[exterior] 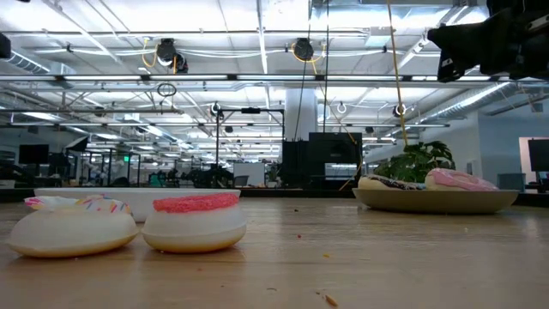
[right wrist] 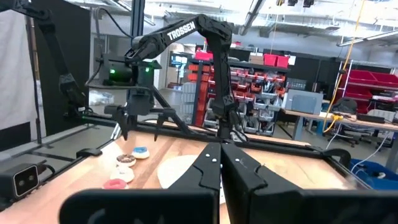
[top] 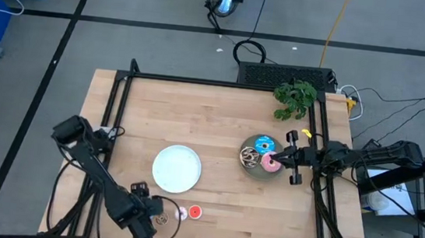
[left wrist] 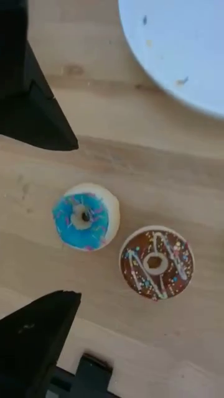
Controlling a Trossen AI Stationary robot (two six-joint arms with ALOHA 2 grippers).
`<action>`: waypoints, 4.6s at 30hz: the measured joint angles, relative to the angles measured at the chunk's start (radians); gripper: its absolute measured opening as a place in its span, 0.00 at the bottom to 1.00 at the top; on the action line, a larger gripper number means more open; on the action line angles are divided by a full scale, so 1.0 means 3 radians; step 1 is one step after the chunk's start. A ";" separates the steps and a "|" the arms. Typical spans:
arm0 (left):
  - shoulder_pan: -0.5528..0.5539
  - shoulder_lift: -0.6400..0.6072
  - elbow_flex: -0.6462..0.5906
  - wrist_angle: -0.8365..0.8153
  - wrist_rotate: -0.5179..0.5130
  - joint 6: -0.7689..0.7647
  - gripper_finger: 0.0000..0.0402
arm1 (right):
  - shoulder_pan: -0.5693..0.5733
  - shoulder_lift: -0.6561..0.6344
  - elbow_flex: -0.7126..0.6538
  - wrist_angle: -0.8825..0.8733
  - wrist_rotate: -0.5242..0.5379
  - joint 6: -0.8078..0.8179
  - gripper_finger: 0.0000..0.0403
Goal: Pick & Place donuts
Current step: Put the small blue donut on the white plate
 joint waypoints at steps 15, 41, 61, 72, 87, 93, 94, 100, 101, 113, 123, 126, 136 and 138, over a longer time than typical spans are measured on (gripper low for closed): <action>-0.0011 0.0111 -0.0058 0.0270 -0.0174 0.0250 0.95 | 0.0000 0.0000 0.0000 0.0026 -0.0013 -0.0050 0.00; -0.0020 0.0111 -0.0552 0.0869 -0.0016 0.0107 0.95 | 0.0001 0.0000 0.0000 0.0030 -0.0013 -0.0009 0.00; -0.0015 0.0111 -0.0565 0.0827 0.0088 0.0030 0.70 | 0.0001 -0.0001 0.0000 0.0030 -0.0013 -0.0010 0.00; 0.0065 0.0106 -0.0565 0.0821 0.0183 0.0043 0.49 | 0.0001 -0.0001 0.0000 0.0031 -0.0003 -0.0010 0.00; 0.0212 -0.0204 -0.0423 0.0316 0.0118 0.0200 0.50 | 0.0000 0.0000 0.0000 0.0031 -0.0001 -0.0010 0.00; 0.0370 -0.0595 -0.0288 -0.0117 -0.0172 0.0251 0.50 | 0.0001 0.0000 0.0000 0.0031 -0.0001 -0.0010 0.00; 0.0406 -0.0652 -0.0267 -0.0168 -0.0223 0.0269 0.50 | 0.0001 -0.0001 0.0000 0.0031 -0.0001 -0.0010 0.00; 0.0688 -0.0916 -0.0178 -0.0242 -0.0355 0.0553 0.50 | 0.0001 0.0000 0.0000 0.0031 -0.0001 -0.0010 0.00; 0.0751 -0.0931 -0.0161 -0.0244 -0.0356 0.0619 0.50 | 0.0000 0.0000 0.0000 0.0032 -0.0001 -0.0010 0.00; 0.1619 -0.0917 0.0027 -0.0151 -0.0336 0.1757 0.50 | 0.0001 -0.0001 0.0000 0.0091 -0.0001 -0.0010 0.00; 0.2280 -0.0914 -0.0092 0.0415 -0.0111 0.2307 0.50 | 0.0001 -0.0001 0.0000 0.0087 0.0000 -0.0024 0.00; 0.2352 -0.0915 -0.0221 0.0578 -0.0012 0.2366 0.50 | 0.0001 -0.0001 0.0000 0.0085 0.0000 -0.0024 0.00; 0.2376 -0.0914 -0.0820 0.1056 0.0088 0.2160 0.50 | 0.0000 -0.0001 0.0000 0.0083 0.0000 -0.0013 0.00; 0.2369 -0.0914 -0.0936 0.1076 0.0086 0.2112 0.50 | 0.0000 0.0000 0.0000 0.0083 0.0000 -0.0016 0.00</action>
